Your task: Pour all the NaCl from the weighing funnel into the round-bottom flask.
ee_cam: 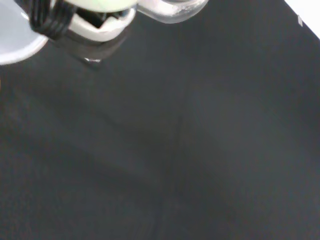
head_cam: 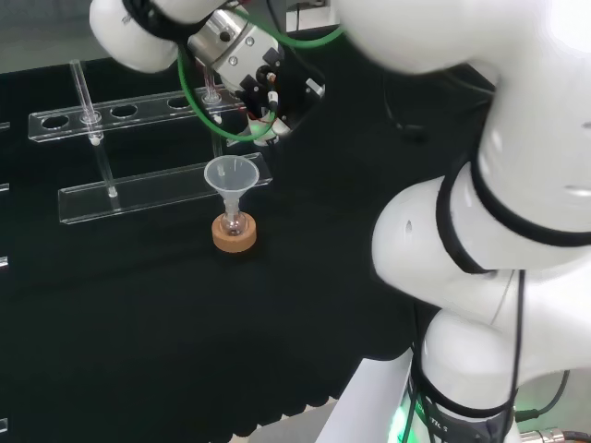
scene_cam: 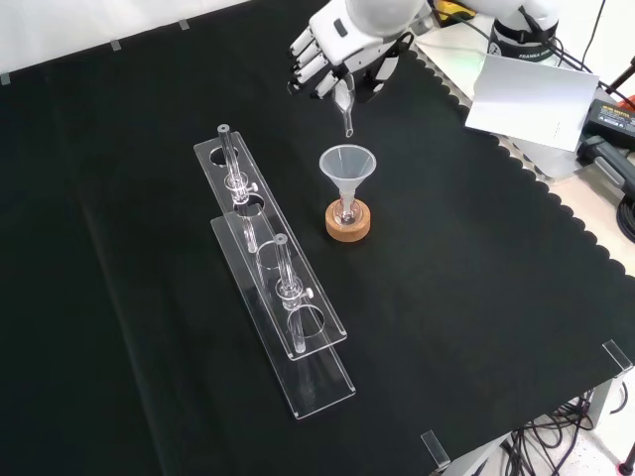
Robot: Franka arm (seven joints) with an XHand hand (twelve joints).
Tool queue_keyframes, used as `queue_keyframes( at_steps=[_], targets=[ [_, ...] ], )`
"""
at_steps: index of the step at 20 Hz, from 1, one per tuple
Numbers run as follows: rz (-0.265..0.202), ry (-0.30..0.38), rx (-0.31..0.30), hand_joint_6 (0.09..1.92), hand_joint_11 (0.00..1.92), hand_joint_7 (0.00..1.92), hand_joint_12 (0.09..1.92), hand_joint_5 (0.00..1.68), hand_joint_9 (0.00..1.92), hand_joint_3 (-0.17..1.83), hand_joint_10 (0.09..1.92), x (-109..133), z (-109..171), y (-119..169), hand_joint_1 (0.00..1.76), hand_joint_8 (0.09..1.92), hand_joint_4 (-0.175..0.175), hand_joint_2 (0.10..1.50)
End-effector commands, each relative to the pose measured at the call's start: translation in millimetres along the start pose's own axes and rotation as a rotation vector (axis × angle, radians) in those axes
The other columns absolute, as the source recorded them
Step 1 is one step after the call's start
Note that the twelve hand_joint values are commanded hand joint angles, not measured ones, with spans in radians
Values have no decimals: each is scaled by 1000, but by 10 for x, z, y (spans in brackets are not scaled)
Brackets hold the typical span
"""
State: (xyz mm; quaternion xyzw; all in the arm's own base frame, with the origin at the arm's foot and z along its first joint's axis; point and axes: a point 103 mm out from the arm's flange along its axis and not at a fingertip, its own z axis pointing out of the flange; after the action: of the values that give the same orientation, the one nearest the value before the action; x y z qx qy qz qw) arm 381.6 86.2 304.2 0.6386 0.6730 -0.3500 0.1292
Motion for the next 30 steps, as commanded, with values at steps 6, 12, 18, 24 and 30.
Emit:
queue_keyframes(
  at_steps=[6, 12, 18, 24, 30],
  targets=[
    [-17, -26, 36, 783, 796, 435, 1068, 1196, 825, 591, 439, 127, 304, 121, 1100, 700, 175, 721],
    [-23, -38, 24, 783, 796, 434, 1067, 1196, 826, 591, 438, 167, 253, 109, 1099, 700, 175, 721],
    [-26, -79, 30, 783, 797, 433, 1067, 1196, 826, 592, 438, 213, 233, 112, 1099, 701, 175, 721],
    [-25, -121, 23, 783, 797, 432, 1066, 1196, 826, 592, 437, 244, 198, 103, 1100, 701, 175, 721],
    [-21, -168, 26, 783, 797, 432, 1065, 1196, 826, 592, 436, 244, 188, 108, 1100, 702, 175, 721]
  ],
)
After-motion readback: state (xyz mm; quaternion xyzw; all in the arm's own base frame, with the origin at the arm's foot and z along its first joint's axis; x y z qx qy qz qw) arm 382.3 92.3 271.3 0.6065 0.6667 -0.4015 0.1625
